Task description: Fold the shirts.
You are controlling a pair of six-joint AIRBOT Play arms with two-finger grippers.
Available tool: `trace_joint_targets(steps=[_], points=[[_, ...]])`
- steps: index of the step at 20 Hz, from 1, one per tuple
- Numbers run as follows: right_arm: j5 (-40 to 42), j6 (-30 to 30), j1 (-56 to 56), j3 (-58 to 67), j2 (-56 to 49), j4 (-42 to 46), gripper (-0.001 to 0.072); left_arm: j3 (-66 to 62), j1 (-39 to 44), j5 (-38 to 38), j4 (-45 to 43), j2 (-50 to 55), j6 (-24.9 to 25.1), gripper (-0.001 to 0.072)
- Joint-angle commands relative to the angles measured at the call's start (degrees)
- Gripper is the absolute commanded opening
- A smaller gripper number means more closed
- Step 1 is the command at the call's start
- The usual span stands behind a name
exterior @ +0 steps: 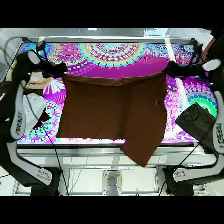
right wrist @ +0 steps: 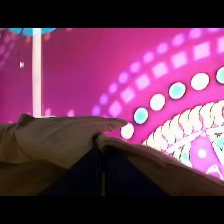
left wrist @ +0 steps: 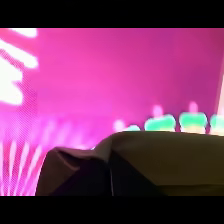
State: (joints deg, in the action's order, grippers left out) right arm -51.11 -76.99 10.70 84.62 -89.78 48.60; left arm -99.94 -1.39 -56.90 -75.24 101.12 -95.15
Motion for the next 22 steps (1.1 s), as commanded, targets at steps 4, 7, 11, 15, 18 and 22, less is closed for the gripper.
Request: trace_joint_targets(steps=[4,7,11,15,18,22], points=[[14.2,0.5,-0.3,0.5,-5.3,-8.4,0.0383,-7.4,-0.9,11.5,7.7,3.7,-3.6,0.0663],[2.0,0.4,5.8,2.2,-0.3,-1.4,0.0382,-15.2,-4.7,2.6,6.4,-1.1,2.9,0.0663],[-22.7,0.1,15.2,-0.7,8.7,16.4,0.0379,-14.1,-11.8,-16.5,-4.0,-12.4,10.3,0.0612],[-24.6,4.3,23.6,-21.3,21.0,17.2,0.0379,12.1,-20.8,-18.6,2.1,-28.6,14.3,0.0604],[-26.0,7.2,28.7,-39.9,25.6,9.9,0.0379,41.0,-24.5,-14.0,4.4,-40.3,14.4,0.0604],[-25.8,10.1,29.2,-53.3,25.6,1.2,0.0378,63.5,-27.1,-7.3,20.6,-44.7,14.7,0.0602]])
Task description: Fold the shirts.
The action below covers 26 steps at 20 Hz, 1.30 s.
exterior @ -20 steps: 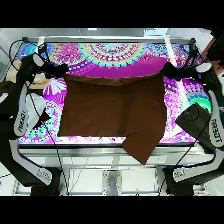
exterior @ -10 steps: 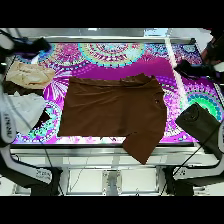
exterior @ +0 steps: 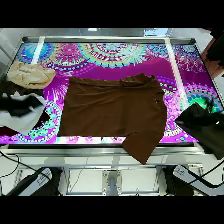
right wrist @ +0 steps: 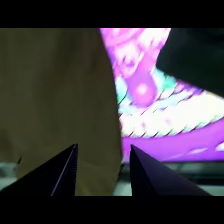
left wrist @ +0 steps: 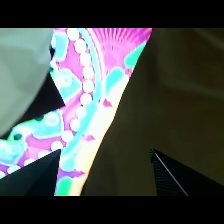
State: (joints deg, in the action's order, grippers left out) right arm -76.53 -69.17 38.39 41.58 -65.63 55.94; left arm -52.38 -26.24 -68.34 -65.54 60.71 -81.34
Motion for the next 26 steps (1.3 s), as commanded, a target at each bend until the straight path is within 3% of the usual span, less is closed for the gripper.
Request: trace_joint_targets(steps=[1,4,8,18,19,21,22,24,26], points=[[1.0,2.3,1.5,-11.9,1.4,-6.7,0.0378,18.5,-2.3,5.6,14.8,-4.2,1.8,0.0602],[3.0,2.1,1.5,-14.8,1.3,-6.6,0.0377,20.6,-2.3,4.9,19.3,-4.2,5.3,0.0602],[7.0,0.5,1.5,-17.5,1.3,-4.2,0.0375,20.6,-2.3,3.5,19.3,-4.2,5.3,0.0602],[15.5,0.2,-0.7,-21.5,1.3,-11.6,0.0363,20.6,-2.3,3.8,19.3,-4.2,6.2,0.0602],[16.3,0.2,-2.5,-21.5,1.2,-11.8,0.0308,20.6,-2.3,3.8,19.3,-4.2,6.2,0.0602],[18.5,0.0,-7.1,-21.5,1.1,-12.3,0.0063,20.6,-2.3,3.8,19.2,-4.2,6.2,0.0602],[19.2,0.0,-9.0,-21.5,1.1,-13.2,0.0024,20.7,-2.3,3.2,18.8,-4.2,4.8,0.0602],[19.6,0.0,-10.1,-21.5,1.1,-16.0,0.0026,21.3,-2.3,1.7,16.0,-4.2,-3.7,0.0602],[19.4,0.1,-10.0,-21.5,1.2,-16.5,0.0026,22.0,-2.3,1.2,11.5,-4.2,-8.1,0.0602]])
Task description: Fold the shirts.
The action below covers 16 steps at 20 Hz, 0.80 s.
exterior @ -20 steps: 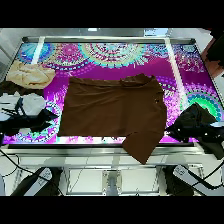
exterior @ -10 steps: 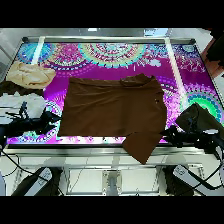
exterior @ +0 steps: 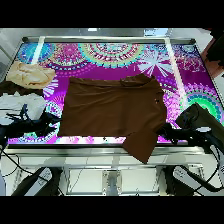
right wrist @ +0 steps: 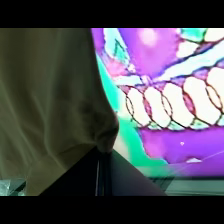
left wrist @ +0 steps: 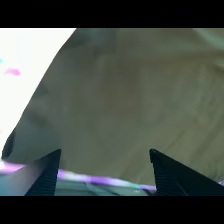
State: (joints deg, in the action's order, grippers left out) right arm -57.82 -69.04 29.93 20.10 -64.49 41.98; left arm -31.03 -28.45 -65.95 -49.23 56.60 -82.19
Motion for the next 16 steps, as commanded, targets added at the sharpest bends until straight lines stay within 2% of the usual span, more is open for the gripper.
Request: trace_joint_targets(steps=[1,8,13,14,15,16], points=[[-0.1,0.3,-1.6,0.0,0.0,-2.5,0.0025,1.1,-0.1,-1.2,-7.4,0.0,-9.5,0.0602],[-3.0,1.7,-1.6,0.0,0.0,-2.9,0.0026,4.3,-0.1,0.8,-9.3,0.1,-15.4,0.0602],[-3.9,3.4,-1.6,0.0,0.0,-5.6,0.0025,8.0,0.0,8.2,-2.6,2.8,-14.6,0.0602],[-4.2,3.6,-1.6,0.0,0.0,-6.1,0.0026,8.1,0.0,9.6,-0.9,3.1,-13.7,0.0559],[-4.2,4.0,-1.6,0.0,0.0,-6.6,0.0025,8.1,0.0,10.7,0.5,3.5,-13.1,0.0456],[-4.3,4.4,-1.6,0.0,0.0,-7.1,0.0025,8.1,0.0,11.2,2.1,3.8,-12.2,0.0432]])
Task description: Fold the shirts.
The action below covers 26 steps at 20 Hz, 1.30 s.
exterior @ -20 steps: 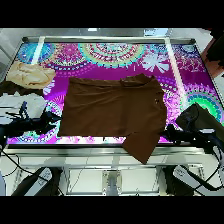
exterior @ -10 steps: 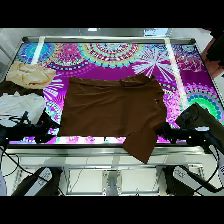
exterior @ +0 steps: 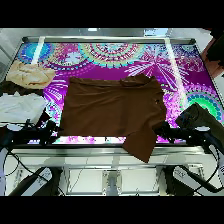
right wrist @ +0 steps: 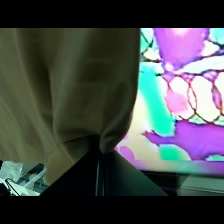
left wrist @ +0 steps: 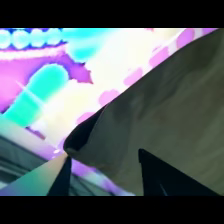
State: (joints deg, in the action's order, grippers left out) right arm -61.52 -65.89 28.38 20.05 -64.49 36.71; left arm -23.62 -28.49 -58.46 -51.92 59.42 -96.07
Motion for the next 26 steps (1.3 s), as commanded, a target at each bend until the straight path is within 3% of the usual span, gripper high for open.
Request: trace_joint_targets(steps=[1,2,3,5,6,8,11,12,13,15,19,22,24,26], points=[[-0.7,1.3,0.0,0.0,0.0,-2.3,0.0025,0.7,0.0,3.7,6.0,1.2,2.6,0.0408],[-0.7,1.7,0.0,0.0,0.0,-3.0,0.0025,0.7,0.0,3.8,6.8,1.2,3.9,0.0331],[-0.7,2.6,0.0,0.0,0.0,-4.0,0.0025,0.7,0.0,4.0,7.2,1.3,4.7,0.0303],[-0.8,4.5,0.0,0.1,0.1,-6.7,0.0024,0.7,0.0,4.4,7.2,1.3,5.8,0.0065],[-0.8,5.1,0.0,0.1,0.1,-8.4,0.0024,0.7,0.0,4.4,7.8,1.3,7.2,0.001],[-3.1,9.2,0.0,0.5,0.3,-14.3,0.0023,0.3,0.0,4.0,15.2,1.3,15.0,0.001],[-14.0,13.9,0.0,8.5,1.4,-19.1,0.0022,-5.4,-0.1,-2.2,42.7,0.7,36.5,0.0009],[-16.4,13.8,0.0,12.3,3.4,-19.2,0.0021,-8.7,-0.1,-5.2,52.4,-0.1,42.5,0.0008],[-17.5,12.9,0.0,16.5,6.3,-19.2,0.0021,-13.0,-0.1,-7.5,61.2,-1.2,45.5,0.0008],[-17.4,10.9,1.1,25.8,13.4,-19.2,0.0022,-22.8,-0.2,-9.0,71.1,-4.0,47.1,0.0008],[-15.4,4.3,10.1,44.7,25.4,-19.5,0.0021,-43.6,-0.5,-8.4,71.4,-8.8,47.9,0.0008],[-15.6,3.6,19.1,58.1,30.9,-21.9,0.002,-56.8,-0.4,-8.0,71.3,-11.5,47.7,0.0008],[-14.9,2.6,23.7,66.2,31.9,-21.7,0.0019,-63.5,-0.4,-4.5,68.9,-13.3,47.6,0.0008],[-12.2,2.6,26.3,73.2,30.8,-20.3,0.0019,-68.6,-0.4,2.1,58.2,-14.8,44.2,0.0008]])
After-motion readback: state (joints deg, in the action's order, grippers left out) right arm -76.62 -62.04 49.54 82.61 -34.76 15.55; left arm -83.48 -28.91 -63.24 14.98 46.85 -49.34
